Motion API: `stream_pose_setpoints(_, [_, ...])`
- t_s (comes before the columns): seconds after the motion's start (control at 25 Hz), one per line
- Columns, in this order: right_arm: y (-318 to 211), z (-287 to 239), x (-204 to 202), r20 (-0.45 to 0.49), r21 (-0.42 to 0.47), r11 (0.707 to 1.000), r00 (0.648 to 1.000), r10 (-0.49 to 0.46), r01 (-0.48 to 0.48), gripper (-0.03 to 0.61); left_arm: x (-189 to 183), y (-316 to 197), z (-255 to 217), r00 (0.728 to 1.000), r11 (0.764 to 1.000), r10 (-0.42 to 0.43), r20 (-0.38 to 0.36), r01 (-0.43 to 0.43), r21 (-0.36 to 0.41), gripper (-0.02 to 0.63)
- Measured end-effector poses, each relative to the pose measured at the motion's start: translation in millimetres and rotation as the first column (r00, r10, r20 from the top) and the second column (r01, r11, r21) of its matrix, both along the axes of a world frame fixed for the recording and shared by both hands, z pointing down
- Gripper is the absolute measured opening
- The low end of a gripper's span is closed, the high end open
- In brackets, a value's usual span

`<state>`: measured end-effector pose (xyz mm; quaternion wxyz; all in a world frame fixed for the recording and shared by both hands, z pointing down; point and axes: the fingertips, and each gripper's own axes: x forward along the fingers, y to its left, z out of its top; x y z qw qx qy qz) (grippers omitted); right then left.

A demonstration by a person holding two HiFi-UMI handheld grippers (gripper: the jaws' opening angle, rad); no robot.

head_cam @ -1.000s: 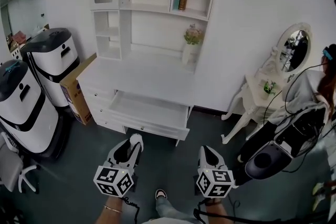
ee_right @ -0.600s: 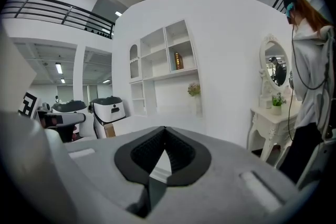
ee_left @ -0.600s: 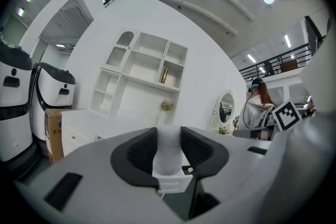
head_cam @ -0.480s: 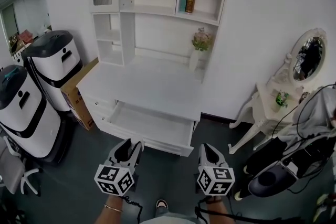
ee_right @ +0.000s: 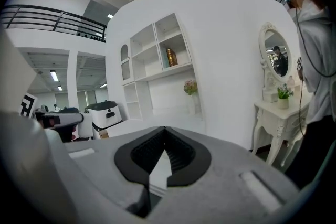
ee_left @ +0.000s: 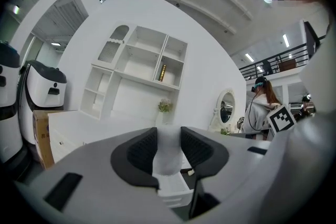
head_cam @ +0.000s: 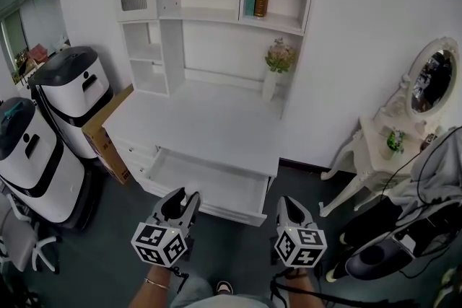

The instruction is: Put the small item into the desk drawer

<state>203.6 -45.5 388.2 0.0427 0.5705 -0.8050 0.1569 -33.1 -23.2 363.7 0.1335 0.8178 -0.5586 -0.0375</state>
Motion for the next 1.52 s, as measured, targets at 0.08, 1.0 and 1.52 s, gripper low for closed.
stream_pose_setpoints(0.08, [-4, 5, -1, 0.001, -0.01, 1.0, 1.0, 0.001, -0.001, 0.005, 2, -7, 1, 1.0, 1.0, 0.007, 0.003, -0.007, 0.002, 0.14])
stream_pose_setpoints(1.0, [-117, 0, -126, 0.007, -0.015, 0.984, 0.984, 0.177, -0.177, 0.005, -99, -167, -8, 0.971, 0.97, 0.24, 0.005, -0.24, 0.04, 0.14])
stream_pose_setpoints(1.52, [-146, 4, -186, -0.065, -0.016, 0.964, 0.962, 0.264, -0.266, 0.005, -161, -229, 9, 0.953, 0.954, 0.299, -0.058, -0.298, 0.011, 0.14])
